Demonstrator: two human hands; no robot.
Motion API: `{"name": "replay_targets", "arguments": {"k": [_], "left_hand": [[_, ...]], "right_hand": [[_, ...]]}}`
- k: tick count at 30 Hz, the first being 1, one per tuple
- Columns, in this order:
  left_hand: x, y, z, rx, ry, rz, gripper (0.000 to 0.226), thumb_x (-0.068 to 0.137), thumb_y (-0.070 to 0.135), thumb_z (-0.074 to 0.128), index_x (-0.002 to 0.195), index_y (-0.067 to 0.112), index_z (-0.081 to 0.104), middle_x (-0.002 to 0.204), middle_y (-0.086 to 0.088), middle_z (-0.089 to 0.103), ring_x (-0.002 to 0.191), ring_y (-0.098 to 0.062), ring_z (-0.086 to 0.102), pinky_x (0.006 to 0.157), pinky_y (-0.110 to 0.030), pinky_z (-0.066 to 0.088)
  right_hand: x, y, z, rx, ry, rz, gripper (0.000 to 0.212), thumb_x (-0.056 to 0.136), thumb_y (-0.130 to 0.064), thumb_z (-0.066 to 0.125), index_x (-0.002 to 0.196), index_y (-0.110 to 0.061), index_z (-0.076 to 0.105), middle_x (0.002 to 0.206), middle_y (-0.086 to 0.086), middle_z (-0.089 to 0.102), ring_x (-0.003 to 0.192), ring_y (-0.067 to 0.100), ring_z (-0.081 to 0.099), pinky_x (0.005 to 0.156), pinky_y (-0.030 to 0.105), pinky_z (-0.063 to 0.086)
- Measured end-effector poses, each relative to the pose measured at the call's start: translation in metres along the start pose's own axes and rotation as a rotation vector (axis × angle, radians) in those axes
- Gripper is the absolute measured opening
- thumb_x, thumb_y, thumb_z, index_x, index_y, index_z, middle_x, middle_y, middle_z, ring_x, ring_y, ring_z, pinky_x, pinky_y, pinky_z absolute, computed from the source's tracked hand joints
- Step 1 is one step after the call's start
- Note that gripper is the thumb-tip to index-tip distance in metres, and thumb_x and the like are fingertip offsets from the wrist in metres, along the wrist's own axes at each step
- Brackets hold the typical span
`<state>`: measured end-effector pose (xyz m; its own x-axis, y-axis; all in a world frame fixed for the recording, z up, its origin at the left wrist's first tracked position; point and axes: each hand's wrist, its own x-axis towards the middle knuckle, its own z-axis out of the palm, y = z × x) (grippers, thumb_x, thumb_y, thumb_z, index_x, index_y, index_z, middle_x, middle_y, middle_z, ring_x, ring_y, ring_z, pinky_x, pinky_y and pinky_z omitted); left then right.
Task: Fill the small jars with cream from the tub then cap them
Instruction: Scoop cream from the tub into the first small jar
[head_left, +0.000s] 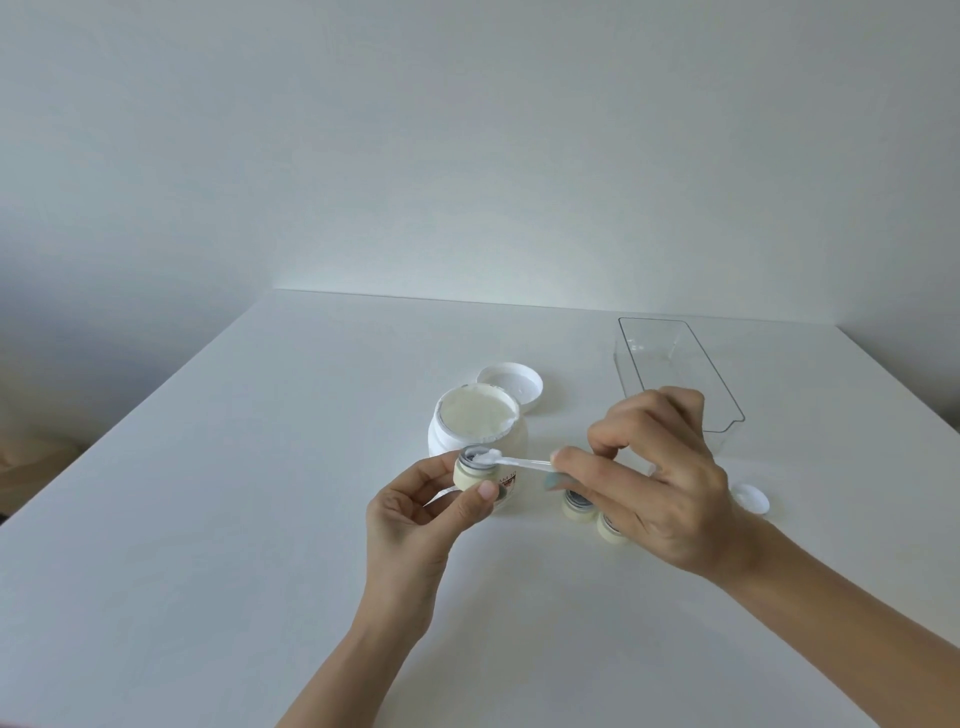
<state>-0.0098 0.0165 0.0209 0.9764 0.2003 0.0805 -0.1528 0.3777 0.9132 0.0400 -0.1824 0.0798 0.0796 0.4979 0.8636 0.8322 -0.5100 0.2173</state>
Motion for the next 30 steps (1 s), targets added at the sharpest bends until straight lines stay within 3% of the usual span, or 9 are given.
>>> {"name": "replay_targets", "arguments": {"k": [5, 11, 14, 18, 24, 27, 30], "left_hand": [[0.001, 0.0, -0.001, -0.005, 0.005, 0.008, 0.034, 0.059, 0.023, 0.084, 0.089, 0.011, 0.076, 0.086, -0.008, 0.078, 0.076, -0.021, 0.075, 0.071, -0.024, 0.057], [0.001, 0.002, -0.003, -0.01, 0.0, 0.024, 0.033, 0.062, 0.023, 0.084, 0.092, 0.013, 0.075, 0.09, -0.005, 0.078, 0.081, -0.025, 0.076, 0.074, -0.024, 0.057], [0.001, 0.001, -0.001, 0.011, -0.022, 0.017, 0.035, 0.062, 0.023, 0.084, 0.094, 0.011, 0.074, 0.094, -0.007, 0.078, 0.085, -0.026, 0.075, 0.076, -0.025, 0.057], [-0.001, 0.0, 0.0, 0.034, -0.059, 0.01, 0.034, 0.064, 0.02, 0.084, 0.096, 0.011, 0.074, 0.098, -0.007, 0.078, 0.091, -0.027, 0.075, 0.077, -0.022, 0.055], [0.0, 0.0, -0.002, 0.05, -0.063, 0.017, 0.034, 0.065, 0.019, 0.083, 0.097, 0.011, 0.074, 0.098, -0.007, 0.078, 0.093, -0.028, 0.075, 0.077, -0.022, 0.055], [0.0, 0.0, -0.001, 0.054, -0.062, 0.015, 0.034, 0.065, 0.019, 0.083, 0.097, 0.011, 0.074, 0.099, -0.007, 0.078, 0.093, -0.028, 0.074, 0.078, -0.023, 0.056], [0.0, 0.0, 0.0, 0.046, -0.065, 0.016, 0.034, 0.065, 0.018, 0.083, 0.097, 0.01, 0.073, 0.099, -0.007, 0.078, 0.092, -0.027, 0.075, 0.077, -0.022, 0.055]], "right_hand": [[-0.002, 0.004, -0.005, -0.019, 0.011, 0.06, 0.023, 0.091, -0.021, 0.065, 0.075, -0.008, 0.075, 0.076, -0.001, 0.047, 0.068, 0.018, 0.045, 0.069, 0.036, 0.033], [0.015, 0.015, 0.006, -0.03, 0.071, 0.372, 0.025, 0.089, -0.028, 0.066, 0.072, -0.011, 0.072, 0.072, 0.002, 0.052, 0.068, 0.015, 0.045, 0.076, 0.029, 0.029], [0.032, 0.021, 0.018, -0.042, -0.1, 0.399, 0.021, 0.085, -0.031, 0.069, 0.073, -0.015, 0.072, 0.074, 0.0, 0.057, 0.071, 0.02, 0.052, 0.077, 0.032, 0.029], [0.054, 0.026, 0.04, -0.129, -0.411, 0.296, 0.023, 0.087, -0.03, 0.065, 0.072, -0.013, 0.069, 0.076, 0.003, 0.056, 0.075, 0.025, 0.053, 0.076, 0.034, 0.025], [0.071, 0.031, 0.061, -0.239, -0.798, 0.094, 0.029, 0.099, -0.033, 0.045, 0.085, -0.016, 0.064, 0.086, 0.001, 0.044, 0.087, 0.022, 0.04, 0.081, 0.033, 0.02], [0.075, 0.032, 0.065, -0.215, -0.898, 0.153, 0.031, 0.098, -0.032, 0.045, 0.077, -0.016, 0.061, 0.079, -0.001, 0.037, 0.081, 0.021, 0.036, 0.076, 0.032, 0.015], [0.078, 0.034, 0.069, -0.073, -0.946, 0.356, 0.04, 0.096, -0.029, 0.049, 0.059, -0.015, 0.046, 0.067, -0.002, 0.037, 0.076, 0.023, 0.041, 0.077, 0.035, 0.022]]}}
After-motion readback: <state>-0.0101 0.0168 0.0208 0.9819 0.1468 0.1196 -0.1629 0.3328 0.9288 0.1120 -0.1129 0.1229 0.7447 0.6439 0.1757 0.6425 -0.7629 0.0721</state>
